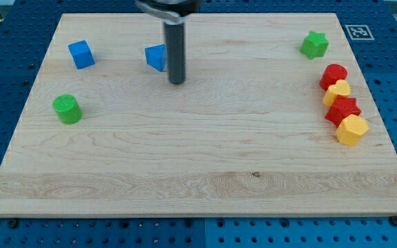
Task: Touch your arm to the blue triangle
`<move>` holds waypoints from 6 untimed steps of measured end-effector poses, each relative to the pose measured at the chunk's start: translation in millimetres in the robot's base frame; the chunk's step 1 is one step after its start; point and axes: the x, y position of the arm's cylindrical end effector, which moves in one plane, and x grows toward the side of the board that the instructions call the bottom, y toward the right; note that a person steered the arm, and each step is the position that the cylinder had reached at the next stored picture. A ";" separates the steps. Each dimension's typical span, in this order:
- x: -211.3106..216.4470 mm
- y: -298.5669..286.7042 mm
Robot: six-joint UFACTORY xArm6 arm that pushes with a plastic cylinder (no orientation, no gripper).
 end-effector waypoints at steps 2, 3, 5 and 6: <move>-53.6 -7.0; -56.2 19.3; -56.2 -23.3; -56.8 -42.9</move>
